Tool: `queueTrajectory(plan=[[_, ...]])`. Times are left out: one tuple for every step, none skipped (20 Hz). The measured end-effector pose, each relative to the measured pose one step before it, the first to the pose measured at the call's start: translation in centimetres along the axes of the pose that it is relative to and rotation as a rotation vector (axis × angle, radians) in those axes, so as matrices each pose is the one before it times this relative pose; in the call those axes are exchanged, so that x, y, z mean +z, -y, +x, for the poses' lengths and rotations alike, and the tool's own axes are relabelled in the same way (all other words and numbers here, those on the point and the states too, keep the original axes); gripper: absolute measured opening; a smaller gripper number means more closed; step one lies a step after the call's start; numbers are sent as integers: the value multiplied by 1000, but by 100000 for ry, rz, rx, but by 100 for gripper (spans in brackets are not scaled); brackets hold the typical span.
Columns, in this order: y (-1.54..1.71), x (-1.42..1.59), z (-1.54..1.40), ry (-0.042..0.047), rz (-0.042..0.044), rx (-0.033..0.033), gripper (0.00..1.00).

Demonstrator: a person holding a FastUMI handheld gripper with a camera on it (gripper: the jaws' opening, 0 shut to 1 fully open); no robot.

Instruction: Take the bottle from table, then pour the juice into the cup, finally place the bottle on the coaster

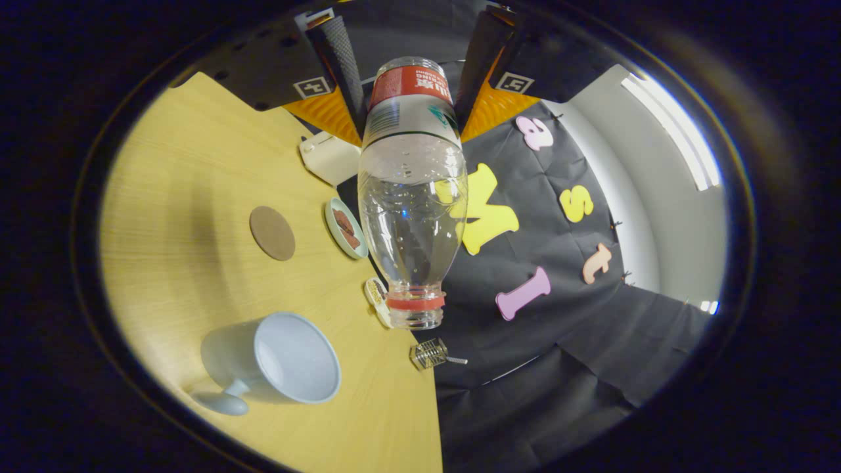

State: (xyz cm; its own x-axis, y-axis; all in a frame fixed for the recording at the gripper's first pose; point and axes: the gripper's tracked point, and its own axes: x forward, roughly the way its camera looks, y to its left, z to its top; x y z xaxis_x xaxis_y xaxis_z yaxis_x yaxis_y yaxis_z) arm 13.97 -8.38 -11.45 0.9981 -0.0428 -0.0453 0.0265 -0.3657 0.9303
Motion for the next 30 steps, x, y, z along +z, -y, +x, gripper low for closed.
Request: queueTrajectory(plan=[[419,146,-287,-234,-4251,-596,75],[480,96,-165,-32,-4480,-732,75],[345,1,38,-264,-4619,-545,75],[332,-122,32,-485,-5025,-235,75],[-386,-305,-205,-230,-6700,1149,75],[48,-480,-353,-810,-8613,-434,75],[41,-664,-654,-963,-9795,-695,75],[-396,-431,-597,-888,-10096,300,75],[-520,-437,-539,-979,-10335,716,76],[-457,-416,-580,-870,-10998,-230,76],[-241,-254,-490,-86,-11665,-881,76],[-151,-94,-665,916,-11390,-1336,76],[-271,53,-329,970,-10290,-367,76],[-589,9,-222,550,-9116,201,76],[-178,-63,-146,881,-8227,-269,76],[-74,-452,-202,-130,-7708,-706,76],[-9,-396,-252,-83,-7864,-1144,76],[5,-280,-441,336,-8936,-1432,76],[134,312,-61,760,-6947,-1793,76],[147,297,-147,1492,-7293,-1402,76],[274,170,61,132,-6122,-1665,76],[242,117,-172,493,-5723,-1913,77],[49,234,-41,565,-4692,-1158,77],[49,343,-73,190,-4490,-1016,77],[67,275,111,86,-2577,-564,77],[174,651,536,623,-2112,-809,77],[214,652,583,257,-1256,-911,77],[369,502,752,-61,-759,-915,77],[194,430,730,-12,-538,-689,77],[310,580,896,-356,-683,-845,77]])
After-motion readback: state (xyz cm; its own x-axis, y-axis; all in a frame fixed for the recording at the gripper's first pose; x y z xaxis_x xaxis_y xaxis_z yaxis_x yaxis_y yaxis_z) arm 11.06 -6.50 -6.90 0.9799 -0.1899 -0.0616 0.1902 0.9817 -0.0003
